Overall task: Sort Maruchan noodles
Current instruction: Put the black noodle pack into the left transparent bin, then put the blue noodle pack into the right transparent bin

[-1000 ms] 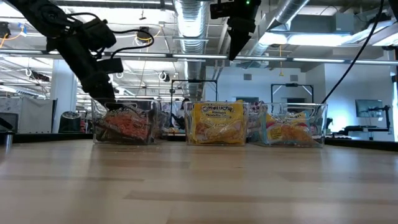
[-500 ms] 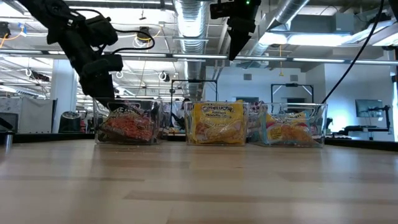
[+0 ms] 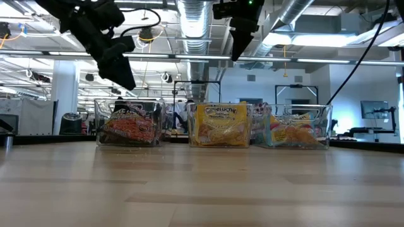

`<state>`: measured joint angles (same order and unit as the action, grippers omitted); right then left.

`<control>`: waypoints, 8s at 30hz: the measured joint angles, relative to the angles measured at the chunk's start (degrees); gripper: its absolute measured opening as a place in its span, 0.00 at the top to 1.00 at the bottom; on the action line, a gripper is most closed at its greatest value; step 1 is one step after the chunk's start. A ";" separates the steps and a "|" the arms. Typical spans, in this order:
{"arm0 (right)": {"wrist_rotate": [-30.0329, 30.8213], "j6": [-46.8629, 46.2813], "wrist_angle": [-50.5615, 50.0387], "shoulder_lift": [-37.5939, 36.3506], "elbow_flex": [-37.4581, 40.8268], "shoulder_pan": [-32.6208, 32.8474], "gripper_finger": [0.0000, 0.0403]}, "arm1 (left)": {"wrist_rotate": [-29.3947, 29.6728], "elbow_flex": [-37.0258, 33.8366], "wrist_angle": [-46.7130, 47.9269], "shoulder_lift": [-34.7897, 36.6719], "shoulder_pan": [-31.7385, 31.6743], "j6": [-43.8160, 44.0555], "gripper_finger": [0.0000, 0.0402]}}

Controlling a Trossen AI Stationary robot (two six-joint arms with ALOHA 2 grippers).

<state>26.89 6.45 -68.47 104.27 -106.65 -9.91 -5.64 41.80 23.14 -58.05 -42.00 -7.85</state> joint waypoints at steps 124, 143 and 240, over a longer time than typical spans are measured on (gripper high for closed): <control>-19.47 -18.18 -1.31 0.02 0.04 17.33 0.52 | -16.30 2.12 28.29 4.20 65.45 63.72 0.58; -19.45 -21.45 -1.25 0.02 0.04 17.40 0.52 | -14.44 2.12 21.72 -10.07 78.95 70.09 0.58; -33.07 -33.35 11.34 0.04 0.04 16.23 0.50 | 6.43 18.75 31.26 -10.08 61.34 30.93 1.00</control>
<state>-6.17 -26.90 -57.12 104.31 -106.61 6.32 0.79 60.55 54.40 -68.13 19.35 23.08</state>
